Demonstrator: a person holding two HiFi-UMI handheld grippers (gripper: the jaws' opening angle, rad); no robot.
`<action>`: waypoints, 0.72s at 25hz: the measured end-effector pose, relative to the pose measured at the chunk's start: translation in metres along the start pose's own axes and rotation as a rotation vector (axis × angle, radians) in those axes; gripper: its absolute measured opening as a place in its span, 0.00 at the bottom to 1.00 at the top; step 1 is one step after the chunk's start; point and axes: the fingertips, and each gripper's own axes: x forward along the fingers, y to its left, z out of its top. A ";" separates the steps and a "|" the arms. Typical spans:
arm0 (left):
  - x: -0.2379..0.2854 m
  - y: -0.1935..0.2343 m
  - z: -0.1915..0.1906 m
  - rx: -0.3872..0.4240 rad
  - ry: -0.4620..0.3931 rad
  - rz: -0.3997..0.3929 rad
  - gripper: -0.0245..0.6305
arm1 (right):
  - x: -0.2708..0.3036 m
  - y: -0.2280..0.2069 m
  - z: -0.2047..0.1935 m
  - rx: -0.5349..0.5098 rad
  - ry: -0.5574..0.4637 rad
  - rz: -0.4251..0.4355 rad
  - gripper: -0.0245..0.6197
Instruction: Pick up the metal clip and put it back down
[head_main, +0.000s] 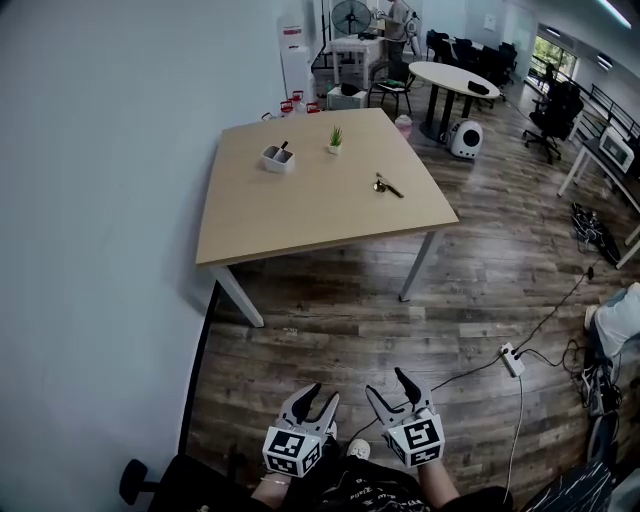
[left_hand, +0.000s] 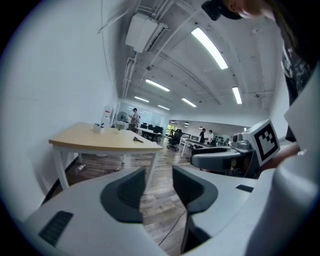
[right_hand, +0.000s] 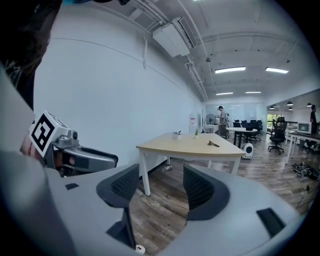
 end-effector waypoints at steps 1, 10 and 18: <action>0.001 0.002 0.001 -0.015 -0.004 -0.009 0.35 | 0.000 -0.001 0.001 0.002 -0.003 0.001 0.47; 0.020 0.029 0.008 0.050 0.010 -0.067 0.44 | 0.020 -0.021 -0.007 0.003 0.043 -0.130 0.51; 0.040 0.057 0.007 0.077 0.047 -0.165 0.44 | 0.048 -0.015 -0.002 0.009 0.047 -0.174 0.51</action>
